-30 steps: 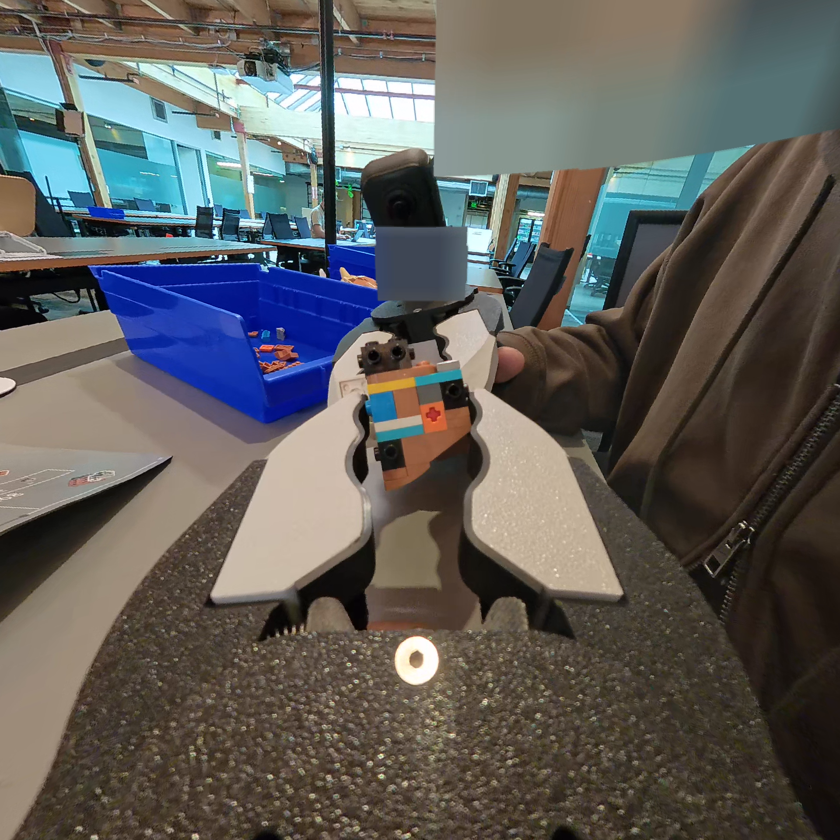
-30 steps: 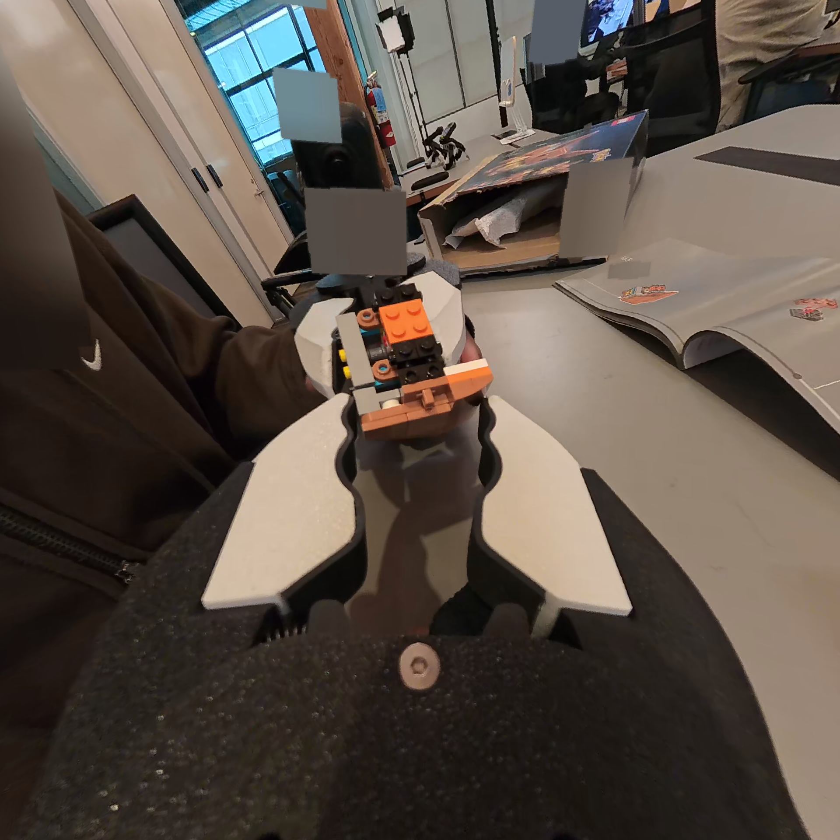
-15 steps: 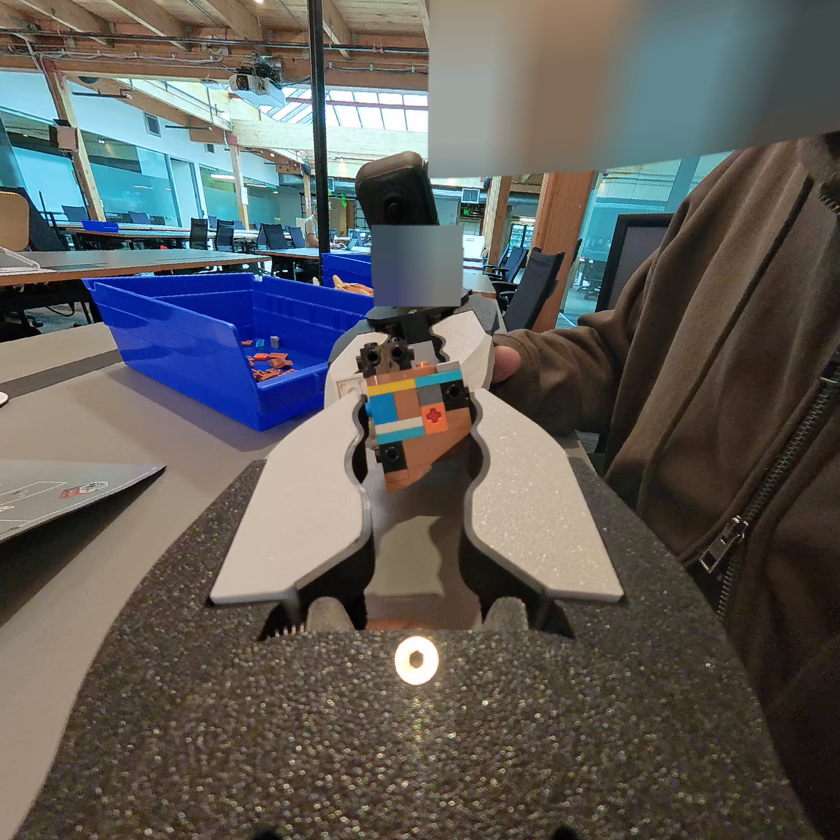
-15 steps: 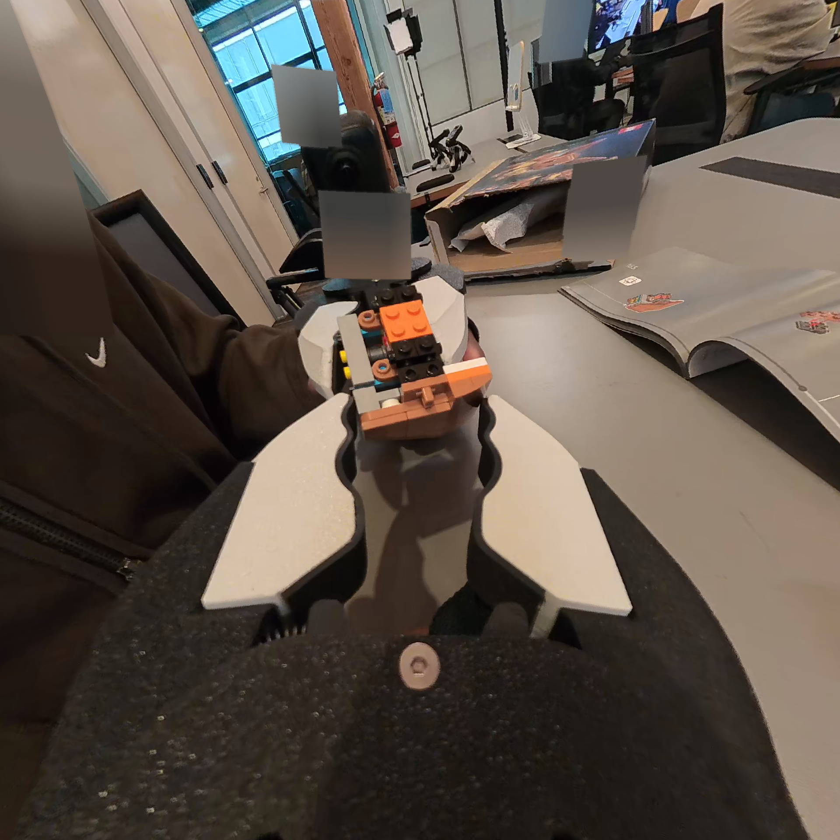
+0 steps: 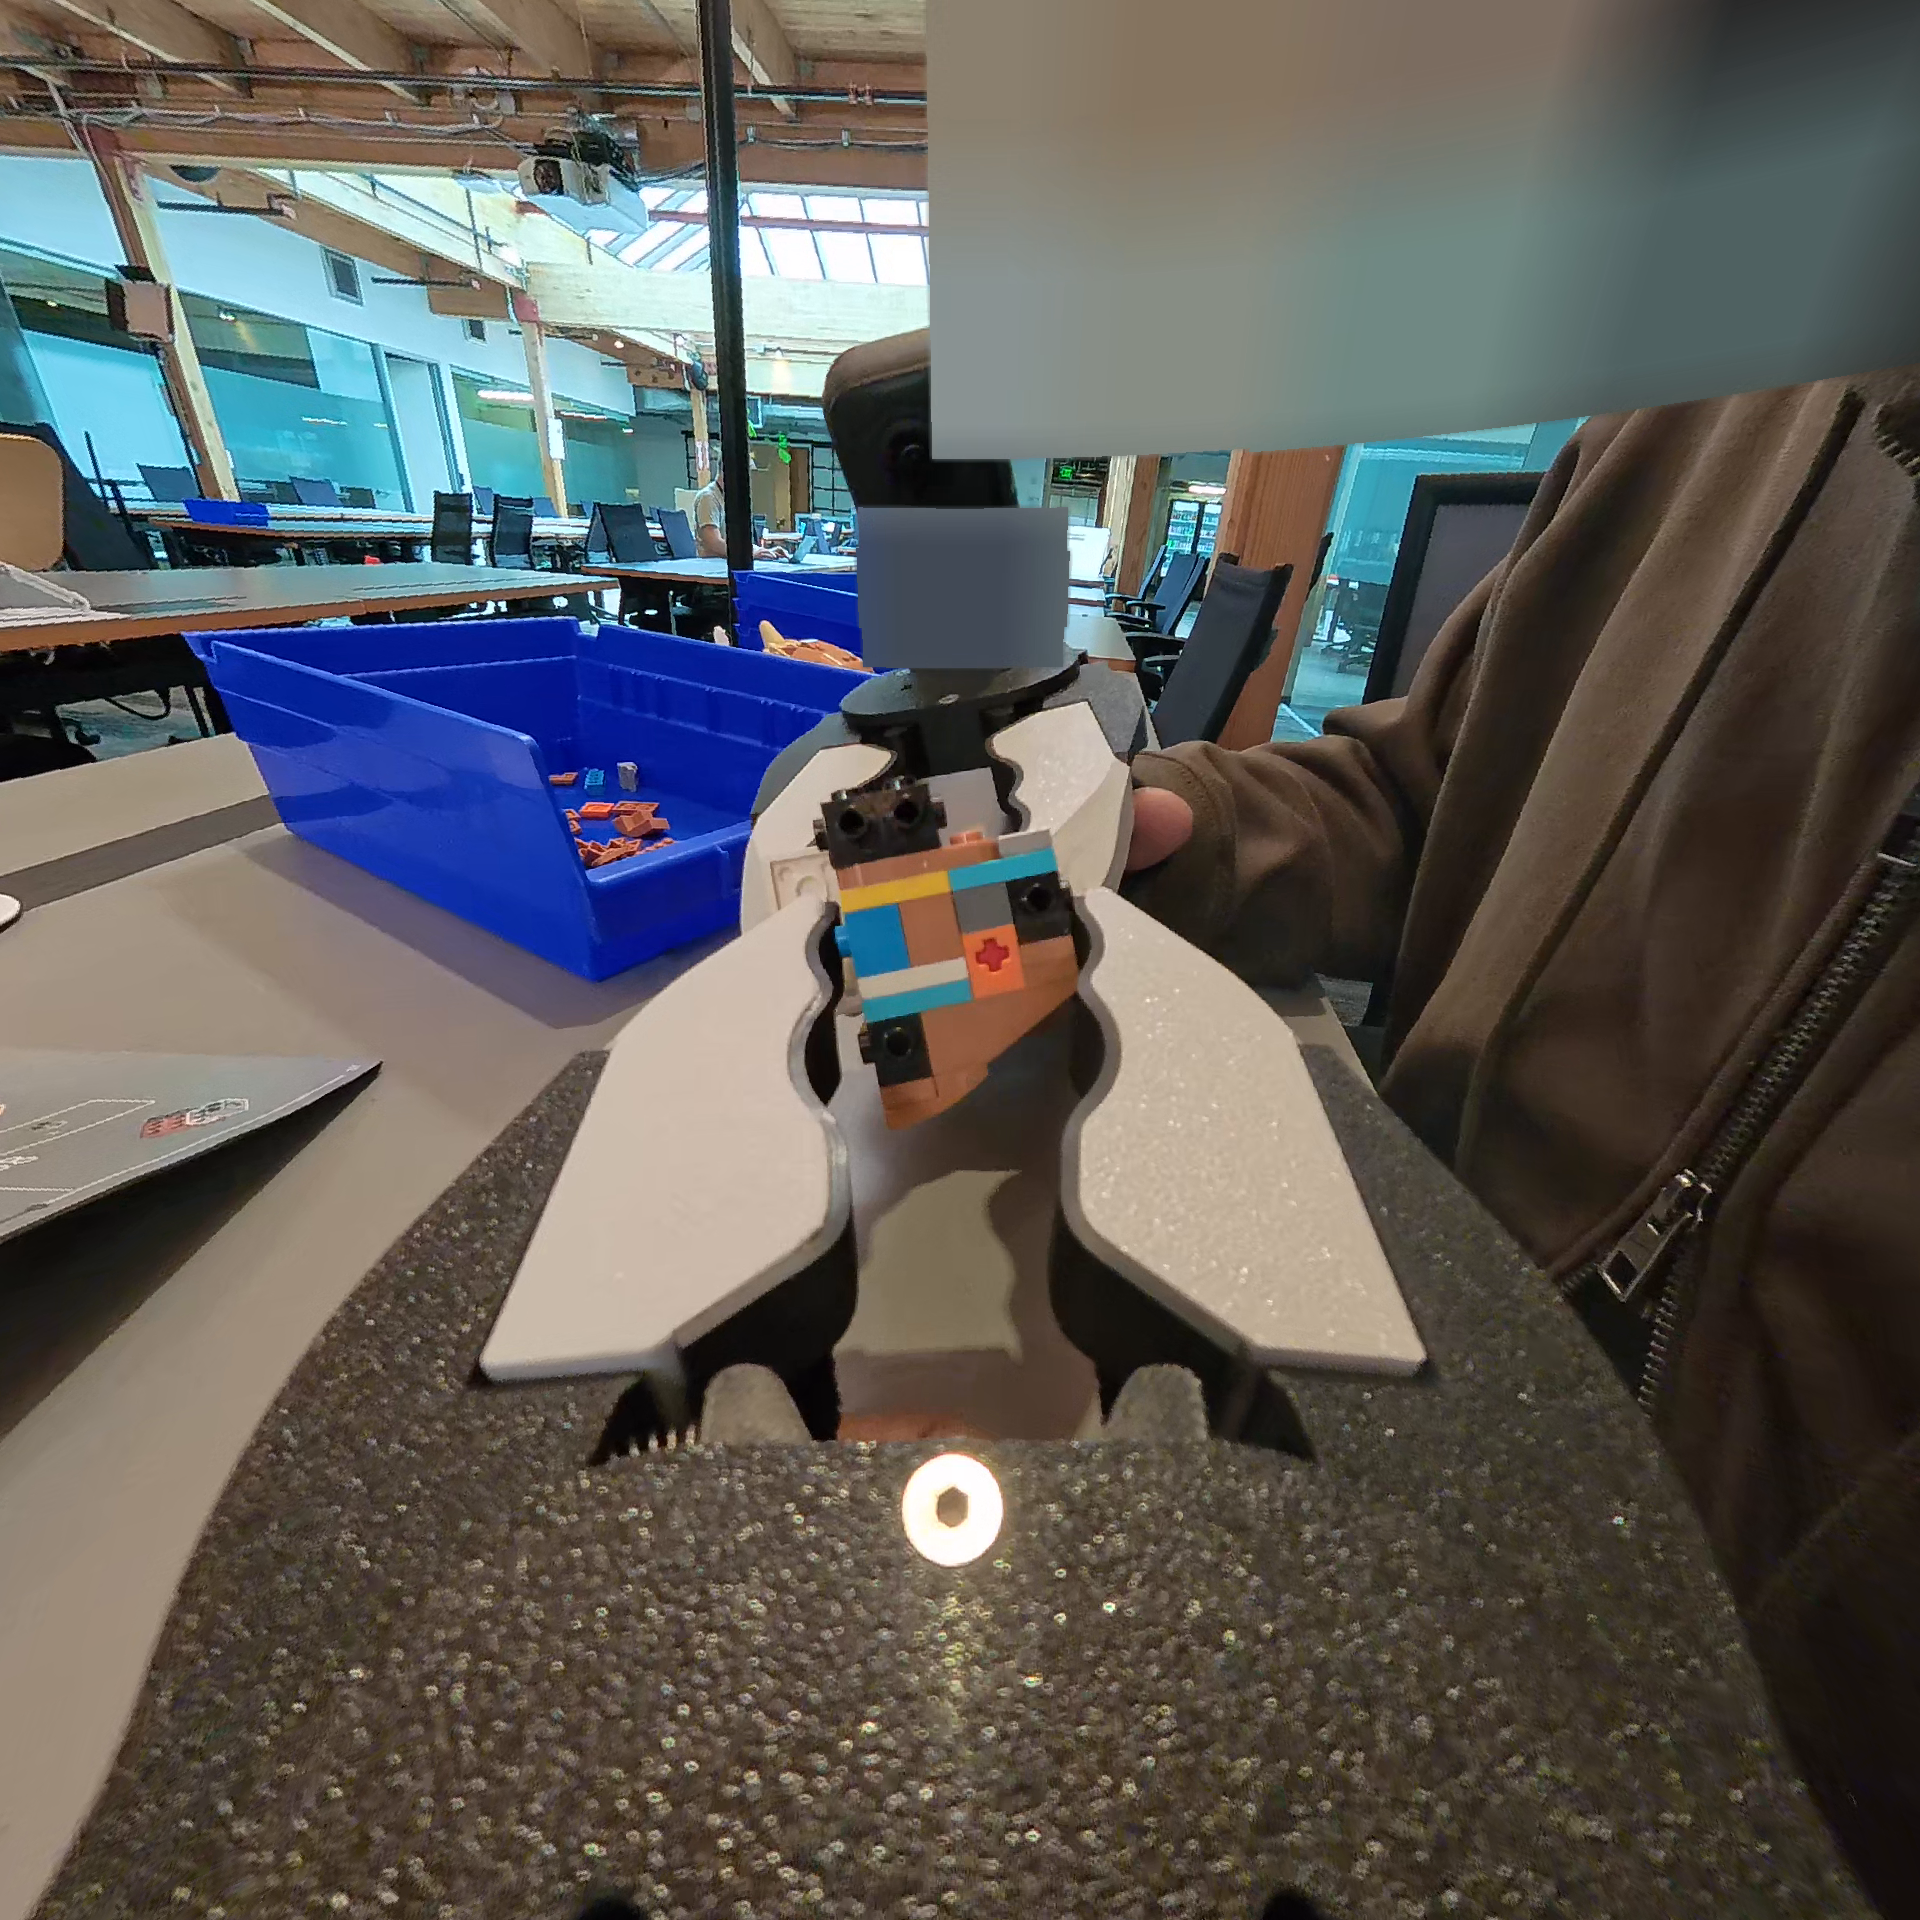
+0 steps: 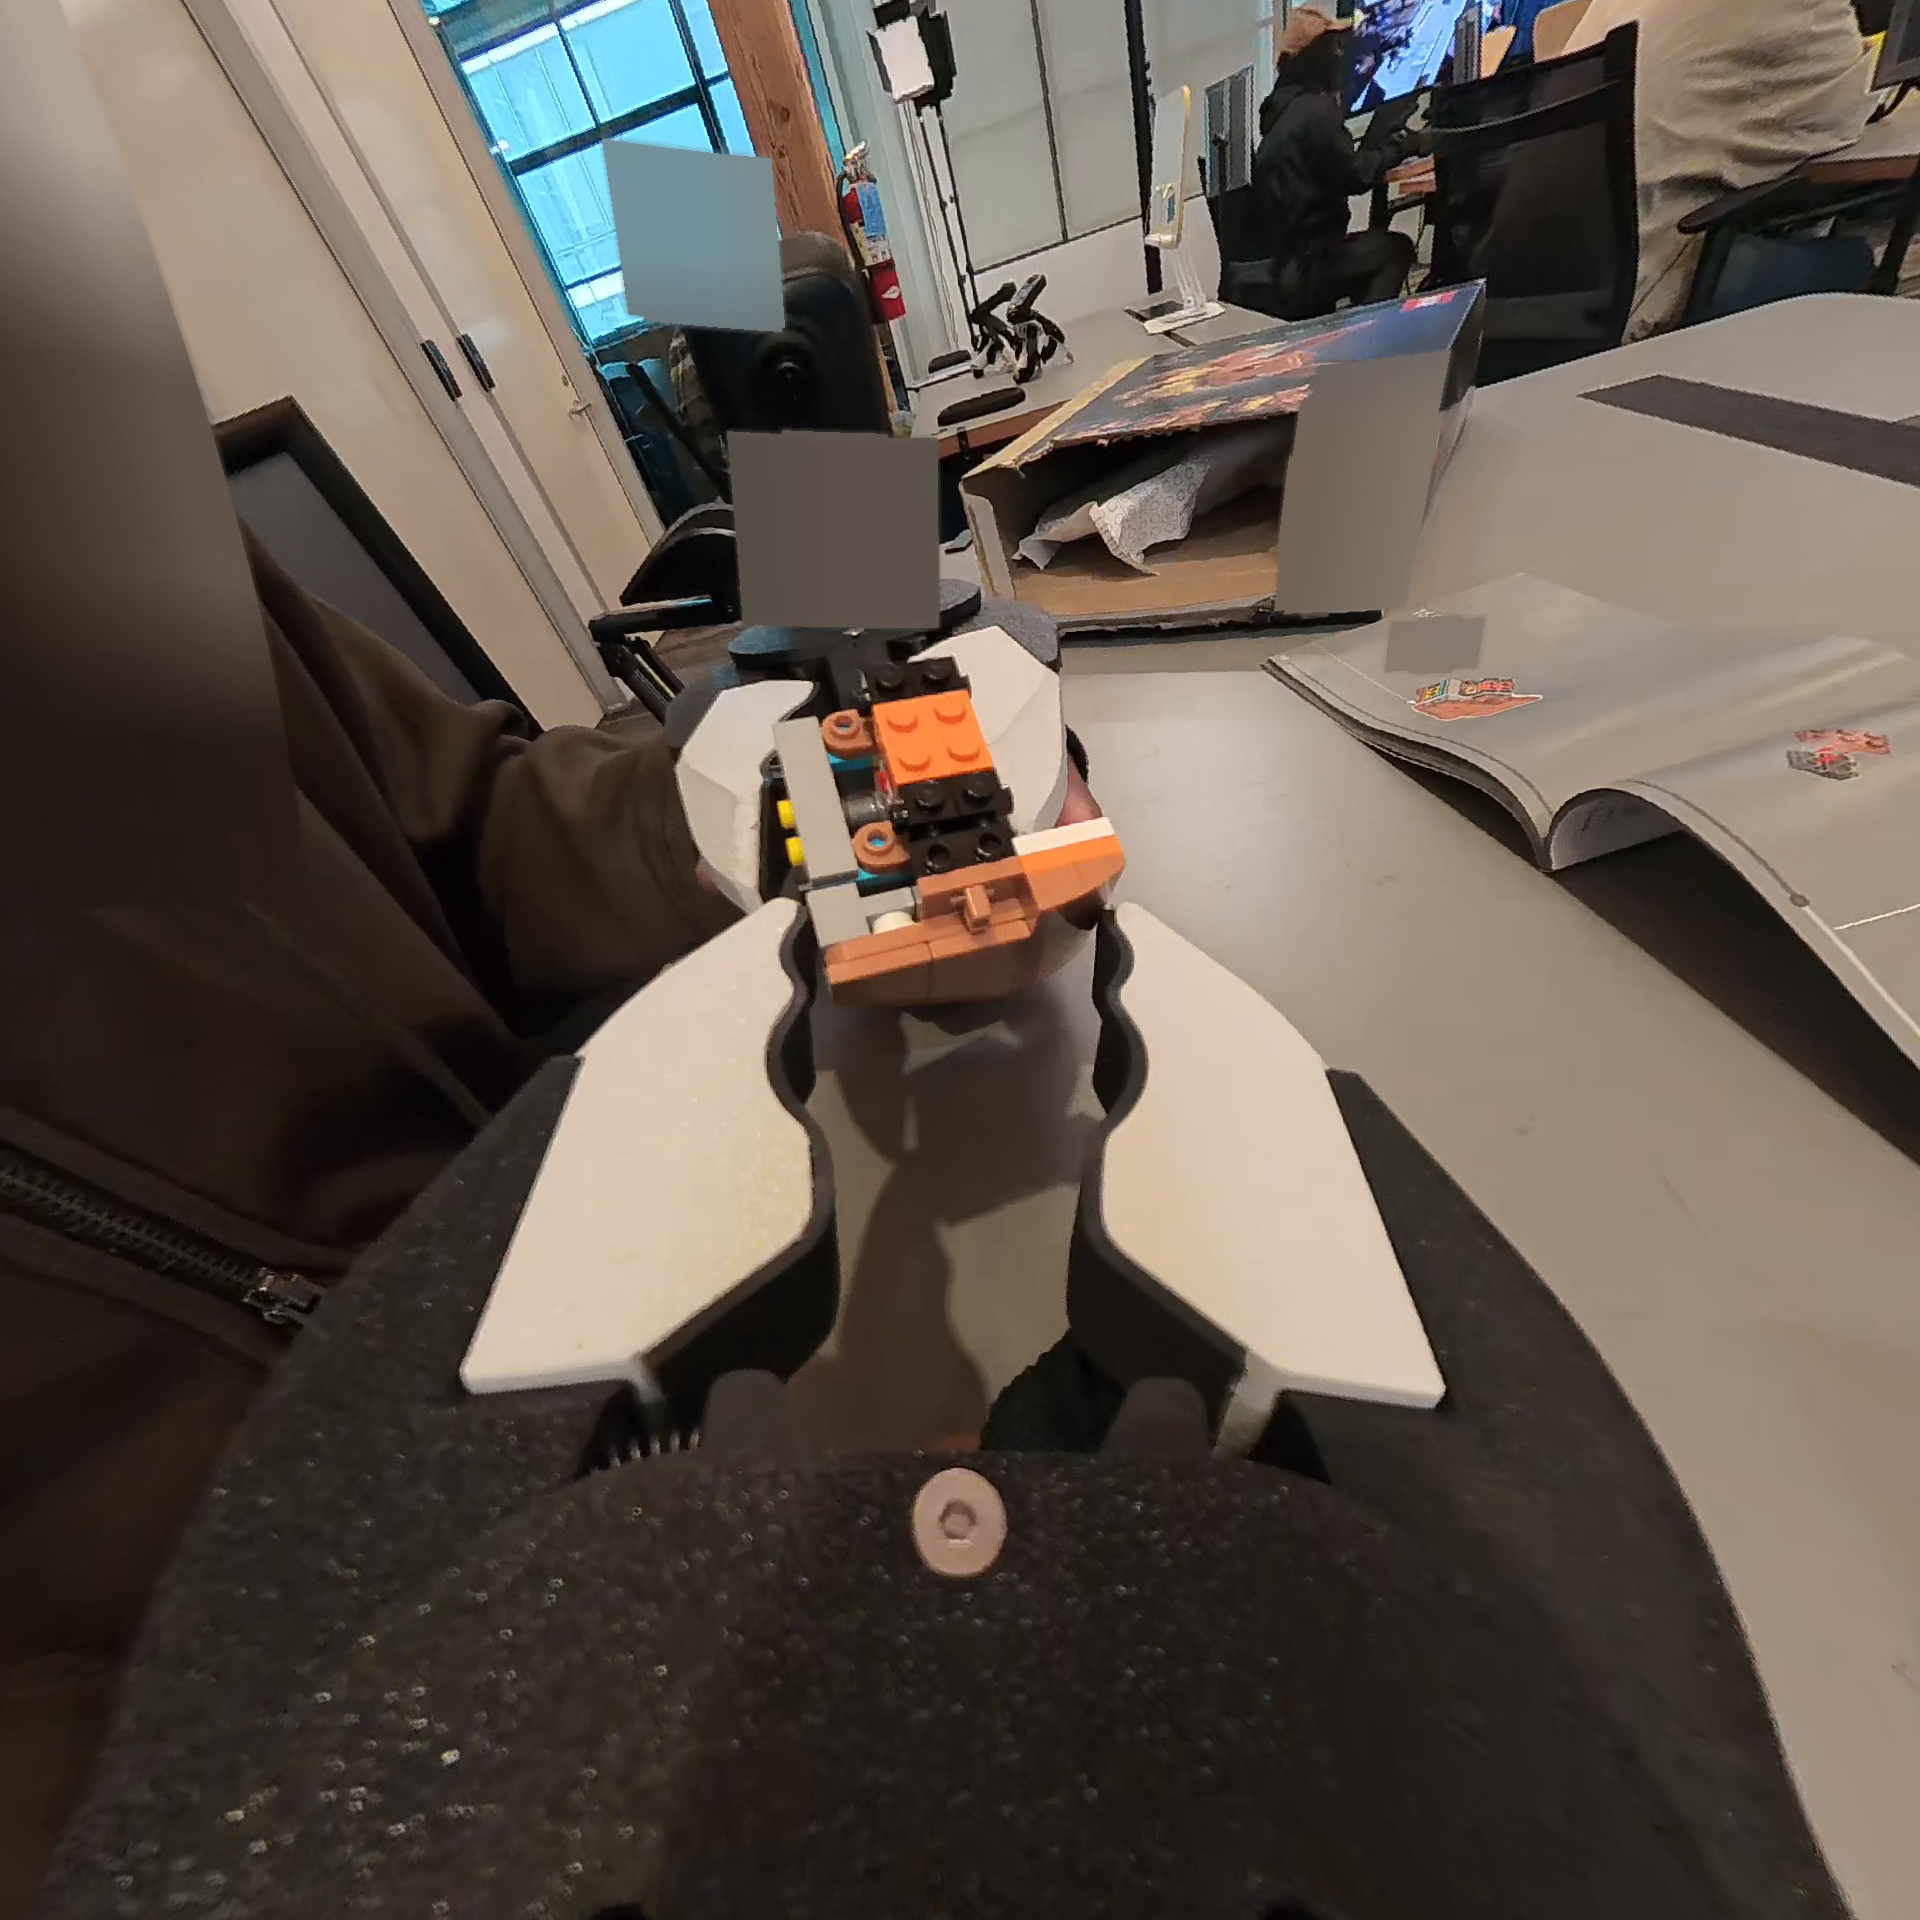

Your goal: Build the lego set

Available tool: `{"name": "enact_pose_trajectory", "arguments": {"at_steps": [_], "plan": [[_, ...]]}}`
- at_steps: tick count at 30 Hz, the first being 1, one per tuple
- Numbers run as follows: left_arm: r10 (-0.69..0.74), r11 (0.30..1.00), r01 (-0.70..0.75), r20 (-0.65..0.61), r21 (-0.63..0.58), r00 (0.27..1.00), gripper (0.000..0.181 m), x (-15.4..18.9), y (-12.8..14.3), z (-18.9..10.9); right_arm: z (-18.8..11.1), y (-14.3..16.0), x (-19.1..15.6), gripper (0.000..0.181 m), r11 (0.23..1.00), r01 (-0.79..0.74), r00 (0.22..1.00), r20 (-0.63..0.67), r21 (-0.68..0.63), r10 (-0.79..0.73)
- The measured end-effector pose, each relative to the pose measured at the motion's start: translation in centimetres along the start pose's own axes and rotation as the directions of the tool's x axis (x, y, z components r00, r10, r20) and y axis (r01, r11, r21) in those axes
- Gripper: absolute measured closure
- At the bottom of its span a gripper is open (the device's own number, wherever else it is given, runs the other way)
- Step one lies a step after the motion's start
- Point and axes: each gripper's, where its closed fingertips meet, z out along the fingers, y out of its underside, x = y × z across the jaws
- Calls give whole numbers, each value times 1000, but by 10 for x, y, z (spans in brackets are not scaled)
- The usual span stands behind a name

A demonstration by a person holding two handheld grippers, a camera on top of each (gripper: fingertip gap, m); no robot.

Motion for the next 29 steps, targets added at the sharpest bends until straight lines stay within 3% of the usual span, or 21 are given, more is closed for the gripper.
{"name": "enact_pose_trajectory", "arguments": {"at_steps": [29], "plan": [[81, 996, -80, -32, 43, 996, 140, 8, -5, -1, -1, -6, -7, 130, 992, 129, 991, -46, -13, -129]]}}
